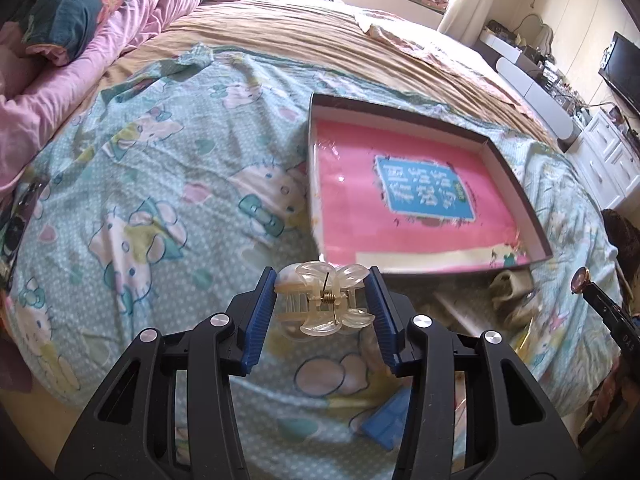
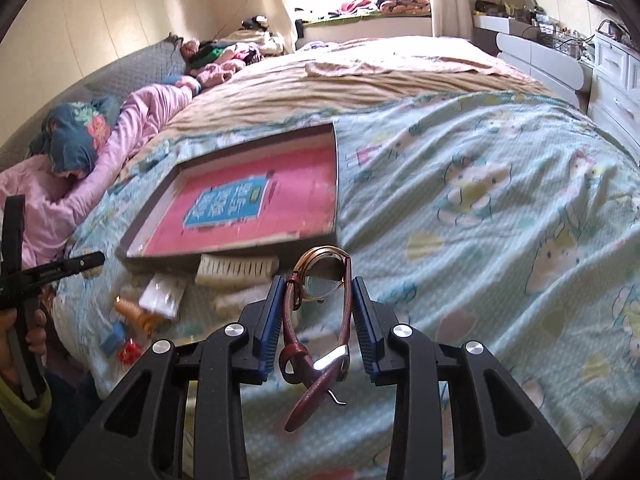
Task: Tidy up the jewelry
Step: 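Carry the clip and watch into the pink tray while both tools open to release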
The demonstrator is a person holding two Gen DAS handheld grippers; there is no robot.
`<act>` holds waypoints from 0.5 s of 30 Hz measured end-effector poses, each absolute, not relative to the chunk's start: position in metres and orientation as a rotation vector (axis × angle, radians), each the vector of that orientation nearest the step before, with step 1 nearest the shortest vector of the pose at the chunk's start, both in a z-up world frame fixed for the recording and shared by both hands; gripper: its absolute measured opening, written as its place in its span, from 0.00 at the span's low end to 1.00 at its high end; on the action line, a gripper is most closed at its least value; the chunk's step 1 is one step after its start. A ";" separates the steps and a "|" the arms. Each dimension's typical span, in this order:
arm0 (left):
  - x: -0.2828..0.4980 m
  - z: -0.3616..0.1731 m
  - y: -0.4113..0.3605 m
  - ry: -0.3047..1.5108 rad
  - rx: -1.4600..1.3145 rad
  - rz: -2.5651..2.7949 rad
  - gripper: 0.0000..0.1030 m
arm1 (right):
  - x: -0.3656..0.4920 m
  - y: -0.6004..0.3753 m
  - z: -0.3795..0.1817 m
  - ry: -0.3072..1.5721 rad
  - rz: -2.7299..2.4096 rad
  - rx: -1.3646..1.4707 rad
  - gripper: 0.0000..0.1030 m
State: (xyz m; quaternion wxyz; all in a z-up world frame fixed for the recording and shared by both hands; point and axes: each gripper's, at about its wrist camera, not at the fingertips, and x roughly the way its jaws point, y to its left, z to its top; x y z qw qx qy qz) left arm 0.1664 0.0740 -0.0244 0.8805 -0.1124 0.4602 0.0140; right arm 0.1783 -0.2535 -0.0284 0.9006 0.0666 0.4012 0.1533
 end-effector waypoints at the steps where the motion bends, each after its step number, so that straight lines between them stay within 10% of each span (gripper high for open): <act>1: 0.169 -0.023 0.072 0.954 -0.233 0.027 0.36 | 0.181 -0.254 -0.026 0.822 0.317 0.138 0.31; 15: 0.210 -0.020 0.057 0.901 -0.211 0.063 0.36 | 0.231 -0.224 -0.008 0.765 0.377 0.161 0.31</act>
